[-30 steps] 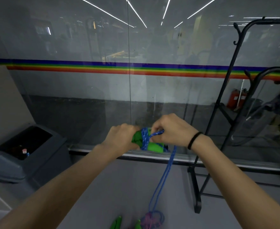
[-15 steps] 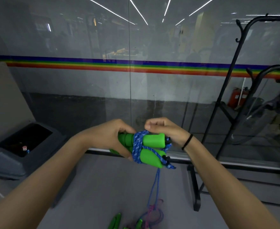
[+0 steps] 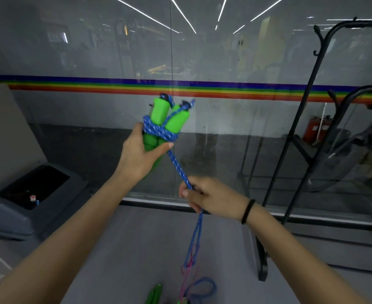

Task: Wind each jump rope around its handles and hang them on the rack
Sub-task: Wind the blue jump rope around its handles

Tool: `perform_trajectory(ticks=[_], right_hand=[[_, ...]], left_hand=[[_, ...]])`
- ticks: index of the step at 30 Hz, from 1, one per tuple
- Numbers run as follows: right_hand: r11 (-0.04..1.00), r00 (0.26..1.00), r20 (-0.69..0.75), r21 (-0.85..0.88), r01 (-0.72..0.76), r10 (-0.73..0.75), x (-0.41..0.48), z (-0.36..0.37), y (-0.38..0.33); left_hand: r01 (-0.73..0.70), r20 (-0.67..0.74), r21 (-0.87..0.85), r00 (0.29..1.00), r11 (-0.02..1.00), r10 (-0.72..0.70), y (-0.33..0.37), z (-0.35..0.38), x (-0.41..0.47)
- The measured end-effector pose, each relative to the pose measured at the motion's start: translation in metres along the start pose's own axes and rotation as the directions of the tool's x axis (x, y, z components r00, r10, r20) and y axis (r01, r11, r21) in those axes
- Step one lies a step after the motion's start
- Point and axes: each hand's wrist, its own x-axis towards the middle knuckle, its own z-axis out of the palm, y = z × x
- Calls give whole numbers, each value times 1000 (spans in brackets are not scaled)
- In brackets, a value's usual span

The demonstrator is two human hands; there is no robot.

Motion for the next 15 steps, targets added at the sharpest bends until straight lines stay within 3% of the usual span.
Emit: perform_trajectory(ticks=[4, 7, 11, 15], right_hand=[[934, 987, -99, -348, 83, -125, -3, -26, -20], [856, 975, -132, -510, 89, -180, 2, -44, -22], [928, 985, -82, -355, 115, -153, 9, -59, -20], [982, 984, -97, -128, 136, -149, 17, -61, -15]], left_hand=[[-55, 222, 257, 975, 965, -4, -25, 8, -9], [-168, 466, 434, 882, 885, -62, -30, 10, -18], [-334, 720, 362, 693, 870, -34, -21, 2, -22], [-287, 799, 235, 601, 929, -17, -3, -9, -27]])
